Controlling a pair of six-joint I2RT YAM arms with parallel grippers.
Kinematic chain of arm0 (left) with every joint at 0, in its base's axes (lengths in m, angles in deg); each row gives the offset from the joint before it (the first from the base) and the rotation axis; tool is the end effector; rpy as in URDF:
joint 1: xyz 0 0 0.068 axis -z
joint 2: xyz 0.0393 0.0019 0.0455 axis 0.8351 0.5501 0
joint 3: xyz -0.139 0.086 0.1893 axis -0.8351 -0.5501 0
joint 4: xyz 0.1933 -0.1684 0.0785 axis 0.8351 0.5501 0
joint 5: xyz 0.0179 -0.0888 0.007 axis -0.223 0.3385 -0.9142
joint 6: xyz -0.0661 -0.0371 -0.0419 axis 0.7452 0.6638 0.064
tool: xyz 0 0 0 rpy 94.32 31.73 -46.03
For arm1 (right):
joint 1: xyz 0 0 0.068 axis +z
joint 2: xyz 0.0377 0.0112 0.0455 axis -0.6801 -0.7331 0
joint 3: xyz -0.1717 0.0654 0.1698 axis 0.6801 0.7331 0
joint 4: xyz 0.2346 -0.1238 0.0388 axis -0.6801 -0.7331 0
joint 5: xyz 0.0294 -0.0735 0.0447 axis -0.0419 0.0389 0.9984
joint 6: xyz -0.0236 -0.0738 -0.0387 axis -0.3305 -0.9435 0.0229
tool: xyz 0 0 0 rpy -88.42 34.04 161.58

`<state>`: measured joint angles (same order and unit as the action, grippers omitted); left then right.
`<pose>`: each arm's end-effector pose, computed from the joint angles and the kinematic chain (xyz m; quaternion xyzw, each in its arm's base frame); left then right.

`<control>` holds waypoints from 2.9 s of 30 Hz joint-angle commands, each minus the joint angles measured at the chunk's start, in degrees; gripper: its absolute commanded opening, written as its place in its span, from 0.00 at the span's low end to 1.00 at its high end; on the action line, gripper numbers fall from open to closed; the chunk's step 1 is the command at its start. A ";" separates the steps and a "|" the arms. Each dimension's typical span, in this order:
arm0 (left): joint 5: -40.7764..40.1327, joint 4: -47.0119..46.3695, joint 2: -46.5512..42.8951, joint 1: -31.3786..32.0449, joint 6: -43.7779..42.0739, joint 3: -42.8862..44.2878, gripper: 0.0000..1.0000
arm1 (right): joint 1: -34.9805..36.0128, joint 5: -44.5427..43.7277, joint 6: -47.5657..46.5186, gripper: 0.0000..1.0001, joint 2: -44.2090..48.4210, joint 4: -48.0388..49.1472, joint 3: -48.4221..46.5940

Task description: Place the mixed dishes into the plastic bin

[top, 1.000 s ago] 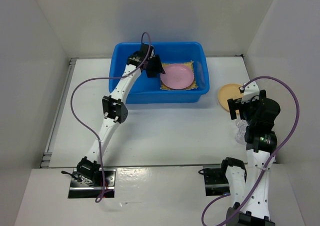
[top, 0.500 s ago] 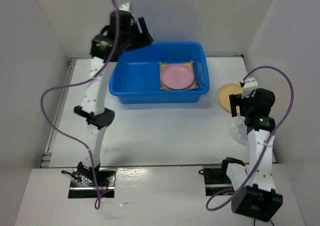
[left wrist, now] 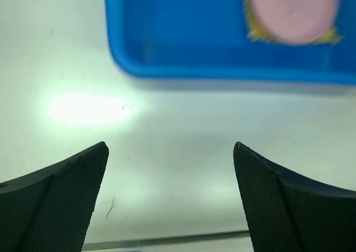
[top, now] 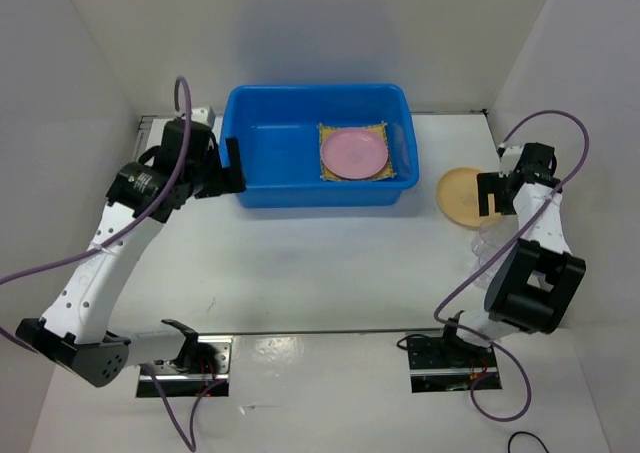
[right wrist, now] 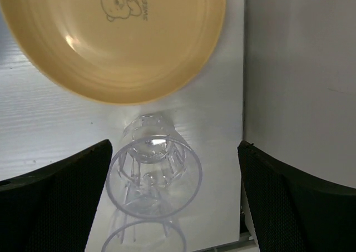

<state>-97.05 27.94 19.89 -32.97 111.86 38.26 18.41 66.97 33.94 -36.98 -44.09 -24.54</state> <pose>0.2628 -0.0920 0.4129 -0.1147 0.8671 -0.1013 0.4741 0.3050 -0.1379 0.2137 -0.0063 0.9490 -0.1277 0.2882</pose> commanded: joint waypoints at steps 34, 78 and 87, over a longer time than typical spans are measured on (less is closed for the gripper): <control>3.31 -7.67 -19.87 -3.27 -5.15 -27.81 0.99 | -6.05 9.20 -0.47 0.45 -18.66 -3.70 -11.71; 1.73 -8.20 -22.06 -3.27 -4.62 -29.92 1.00 | -6.05 12.89 10.95 0.00 -21.75 -4.48 -27.07; 1.73 -8.20 -23.73 -3.27 -4.62 -30.45 1.00 | -2.81 13.15 15.69 0.00 -16.02 -13.44 -53.17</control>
<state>-94.58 21.07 -2.65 -35.92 107.49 8.80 13.55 78.91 46.48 -57.28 -53.80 -70.57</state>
